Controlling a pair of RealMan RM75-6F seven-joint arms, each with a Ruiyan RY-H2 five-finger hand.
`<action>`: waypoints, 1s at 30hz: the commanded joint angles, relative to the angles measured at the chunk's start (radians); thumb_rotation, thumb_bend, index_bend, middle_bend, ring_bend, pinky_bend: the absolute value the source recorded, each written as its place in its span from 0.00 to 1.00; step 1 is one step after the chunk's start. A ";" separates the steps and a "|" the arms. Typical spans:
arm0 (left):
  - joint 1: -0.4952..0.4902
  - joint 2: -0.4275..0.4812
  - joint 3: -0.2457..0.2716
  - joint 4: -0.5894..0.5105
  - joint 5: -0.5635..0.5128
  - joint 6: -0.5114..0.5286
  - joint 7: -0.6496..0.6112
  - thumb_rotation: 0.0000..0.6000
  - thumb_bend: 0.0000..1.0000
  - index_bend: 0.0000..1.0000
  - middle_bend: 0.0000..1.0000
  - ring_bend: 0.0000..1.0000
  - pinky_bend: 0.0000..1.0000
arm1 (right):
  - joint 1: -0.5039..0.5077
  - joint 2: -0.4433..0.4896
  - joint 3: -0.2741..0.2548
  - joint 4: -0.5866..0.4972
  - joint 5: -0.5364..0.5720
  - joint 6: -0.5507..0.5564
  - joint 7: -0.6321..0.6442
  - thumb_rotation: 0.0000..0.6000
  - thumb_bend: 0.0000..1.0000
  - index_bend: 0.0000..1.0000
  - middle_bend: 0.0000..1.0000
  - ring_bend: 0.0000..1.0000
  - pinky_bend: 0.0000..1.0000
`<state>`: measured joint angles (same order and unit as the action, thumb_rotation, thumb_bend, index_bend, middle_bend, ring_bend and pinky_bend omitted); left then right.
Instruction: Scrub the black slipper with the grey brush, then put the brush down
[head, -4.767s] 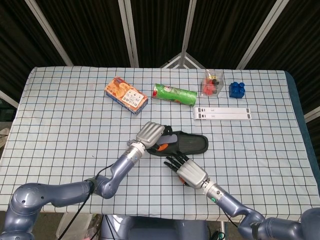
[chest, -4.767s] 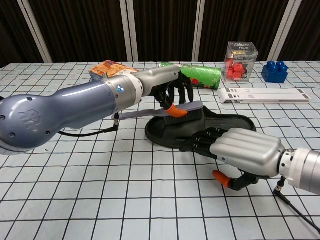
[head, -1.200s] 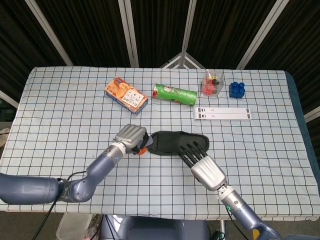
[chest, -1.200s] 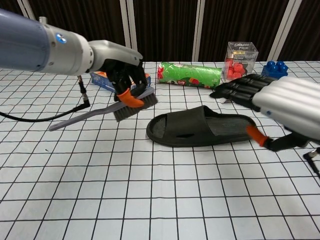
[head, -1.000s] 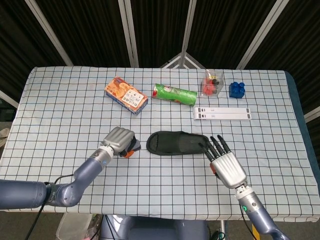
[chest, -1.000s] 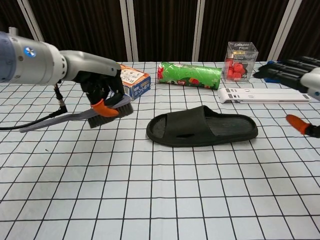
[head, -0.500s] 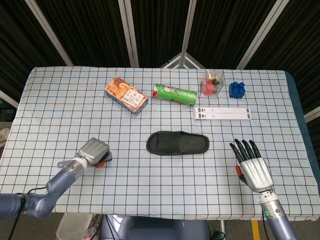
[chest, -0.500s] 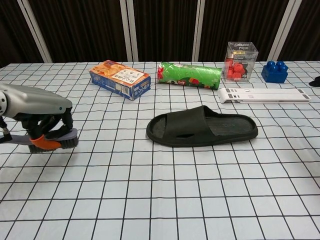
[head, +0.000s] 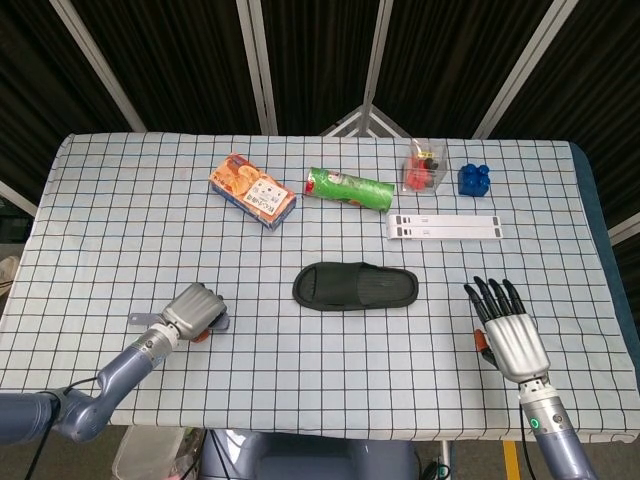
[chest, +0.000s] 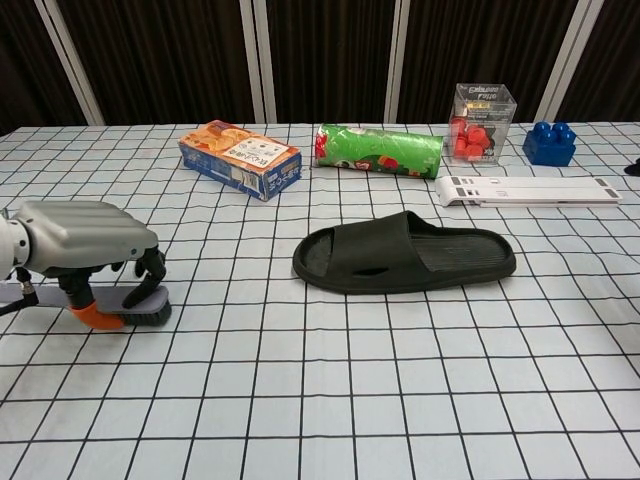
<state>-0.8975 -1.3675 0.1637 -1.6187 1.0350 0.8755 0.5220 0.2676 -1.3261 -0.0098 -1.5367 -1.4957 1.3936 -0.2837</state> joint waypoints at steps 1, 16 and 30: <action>0.022 -0.005 -0.007 0.015 0.031 -0.009 -0.056 1.00 0.11 0.05 0.22 0.20 0.34 | -0.003 0.004 0.004 -0.001 0.004 -0.003 0.004 1.00 0.56 0.00 0.02 0.00 0.00; 0.130 0.265 -0.020 -0.195 0.382 0.167 -0.438 1.00 0.04 0.00 0.00 0.00 0.11 | -0.033 0.031 0.012 -0.048 -0.012 0.032 0.001 1.00 0.56 0.00 0.01 0.00 0.00; 0.765 0.190 0.043 0.127 0.528 0.968 -0.464 1.00 0.04 0.00 0.00 0.00 0.00 | -0.156 0.109 0.011 -0.158 0.098 0.125 -0.041 1.00 0.55 0.00 0.00 0.00 0.00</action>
<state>-0.2909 -1.0914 0.2131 -1.6595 1.5686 1.7173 0.0437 0.1356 -1.2140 0.0047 -1.7097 -1.3919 1.4976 -0.3326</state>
